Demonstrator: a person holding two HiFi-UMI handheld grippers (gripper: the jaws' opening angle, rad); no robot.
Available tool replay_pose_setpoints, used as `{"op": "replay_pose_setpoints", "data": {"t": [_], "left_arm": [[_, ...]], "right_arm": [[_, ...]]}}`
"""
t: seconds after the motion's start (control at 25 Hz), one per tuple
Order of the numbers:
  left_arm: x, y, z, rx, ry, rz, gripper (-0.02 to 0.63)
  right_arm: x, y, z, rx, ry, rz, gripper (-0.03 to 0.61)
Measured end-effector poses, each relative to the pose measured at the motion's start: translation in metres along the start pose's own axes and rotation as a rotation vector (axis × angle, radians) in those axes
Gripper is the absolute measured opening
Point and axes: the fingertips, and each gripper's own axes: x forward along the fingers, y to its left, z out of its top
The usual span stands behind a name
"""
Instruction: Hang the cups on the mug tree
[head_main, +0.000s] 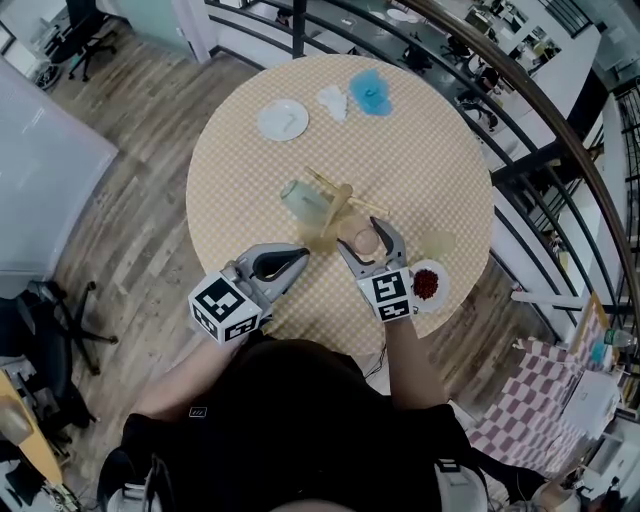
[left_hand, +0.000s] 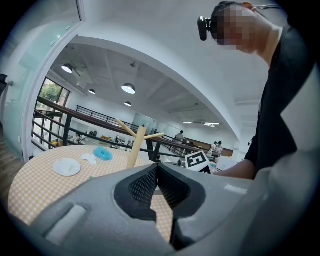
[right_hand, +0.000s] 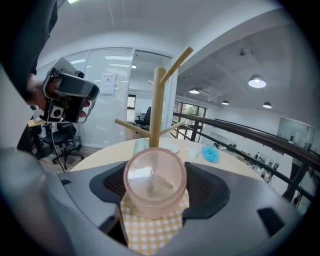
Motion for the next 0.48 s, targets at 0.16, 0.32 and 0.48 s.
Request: {"op": "replay_pose_setpoints", "data": {"t": [0.16,0.32,0.48], "left_arm": [[0.005,-0.001,-0.003,-0.007,0.013,-0.009,0.006],[0.004,-0.002,-0.007,-0.017,0.017,-0.009,0.006],[0.001,0.001,-0.011,-0.033,0.020,-0.003,0.006]], "right_arm": [[0.004,-0.004,-0.014,0.016,0.058,0.011,0.341],[0.008,-0.005,-0.023,0.010,0.108,0.029,0.341],[0.016,-0.005,-0.028,-0.024,0.156,0.041,0.341]]}}
